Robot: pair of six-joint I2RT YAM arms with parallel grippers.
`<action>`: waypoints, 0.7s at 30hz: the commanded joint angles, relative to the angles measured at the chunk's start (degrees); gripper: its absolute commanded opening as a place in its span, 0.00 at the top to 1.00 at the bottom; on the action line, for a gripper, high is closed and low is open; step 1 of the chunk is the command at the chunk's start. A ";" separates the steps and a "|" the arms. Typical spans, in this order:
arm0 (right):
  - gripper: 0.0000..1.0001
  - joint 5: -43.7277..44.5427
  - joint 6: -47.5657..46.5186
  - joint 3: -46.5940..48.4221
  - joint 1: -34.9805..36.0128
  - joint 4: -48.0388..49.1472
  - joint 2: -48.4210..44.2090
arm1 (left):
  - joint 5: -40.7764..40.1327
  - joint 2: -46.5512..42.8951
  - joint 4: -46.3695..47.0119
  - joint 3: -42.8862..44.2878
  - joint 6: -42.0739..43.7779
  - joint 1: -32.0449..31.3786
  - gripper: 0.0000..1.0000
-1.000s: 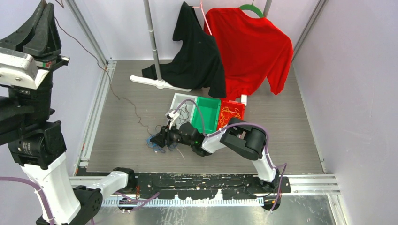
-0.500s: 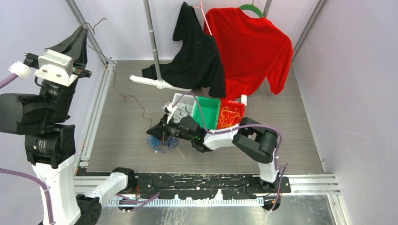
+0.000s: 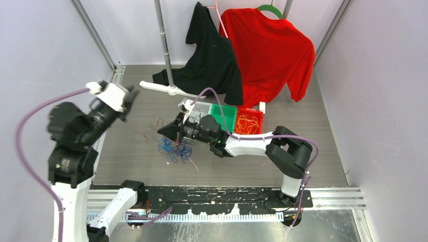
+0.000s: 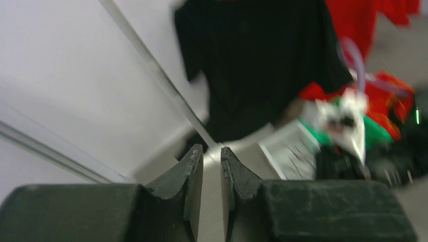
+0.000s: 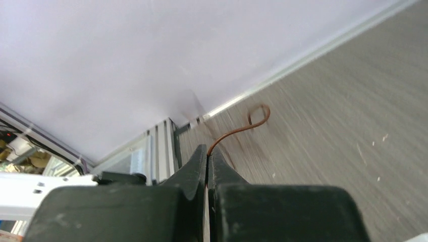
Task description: Untangle the cables
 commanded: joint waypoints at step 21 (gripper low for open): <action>0.99 -25.10 0.48 4.87 -1.57 -9.69 -13.68 | 25.76 -3.84 -40.64 -15.69 49.71 -0.23 0.61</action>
